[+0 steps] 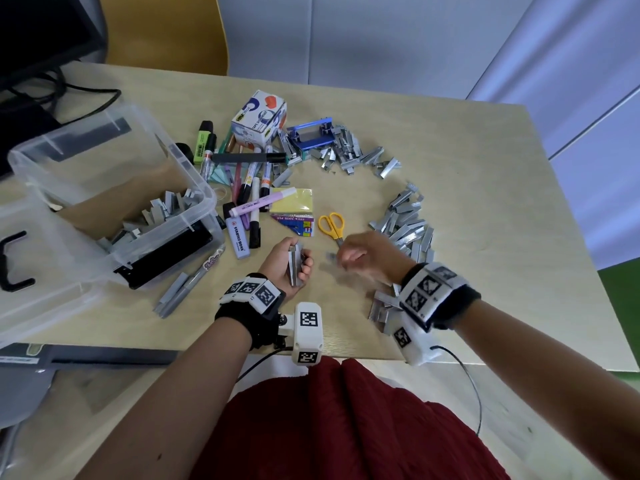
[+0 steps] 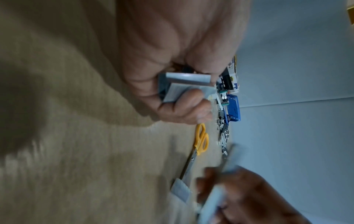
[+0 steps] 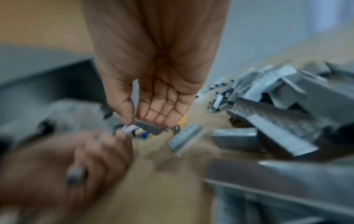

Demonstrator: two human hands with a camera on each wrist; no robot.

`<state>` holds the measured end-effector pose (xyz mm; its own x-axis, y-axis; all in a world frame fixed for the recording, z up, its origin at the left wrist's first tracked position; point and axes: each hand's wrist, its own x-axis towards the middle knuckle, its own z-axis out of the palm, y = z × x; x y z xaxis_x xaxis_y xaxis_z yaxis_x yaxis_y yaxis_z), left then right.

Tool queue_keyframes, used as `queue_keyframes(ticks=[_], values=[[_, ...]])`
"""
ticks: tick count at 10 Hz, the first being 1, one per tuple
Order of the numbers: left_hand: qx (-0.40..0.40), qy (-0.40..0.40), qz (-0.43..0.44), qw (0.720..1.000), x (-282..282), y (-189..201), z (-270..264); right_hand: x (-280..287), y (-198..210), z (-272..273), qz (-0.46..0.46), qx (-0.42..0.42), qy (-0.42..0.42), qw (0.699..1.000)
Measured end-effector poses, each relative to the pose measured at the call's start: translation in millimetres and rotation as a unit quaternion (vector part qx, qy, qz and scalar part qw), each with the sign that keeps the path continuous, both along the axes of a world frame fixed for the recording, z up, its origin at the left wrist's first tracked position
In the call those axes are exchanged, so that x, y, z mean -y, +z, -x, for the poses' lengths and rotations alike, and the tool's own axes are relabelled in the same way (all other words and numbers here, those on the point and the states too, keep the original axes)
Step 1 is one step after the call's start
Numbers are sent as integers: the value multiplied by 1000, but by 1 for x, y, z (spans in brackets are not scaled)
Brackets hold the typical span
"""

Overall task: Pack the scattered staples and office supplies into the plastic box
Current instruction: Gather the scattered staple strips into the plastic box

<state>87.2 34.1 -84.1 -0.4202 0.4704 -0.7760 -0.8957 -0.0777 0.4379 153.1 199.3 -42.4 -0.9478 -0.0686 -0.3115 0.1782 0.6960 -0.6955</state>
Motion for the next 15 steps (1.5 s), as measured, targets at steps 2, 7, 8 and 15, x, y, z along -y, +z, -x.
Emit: queue_keyframes(ticks=[2,7,8,15], values=[[-5,2,1,1000,1,-1,0,-18,17,15,503,94,-301,805],[-17,-6,13,1000,-1,0,0,-21,-16,12,-226,16,91,970],[-18,-8,14,1000,-1,1,-1,-23,-14,15,-165,28,37,985],[-87,-42,97,991,-13,1,-5,-42,4,-31,-243,78,-120,959]])
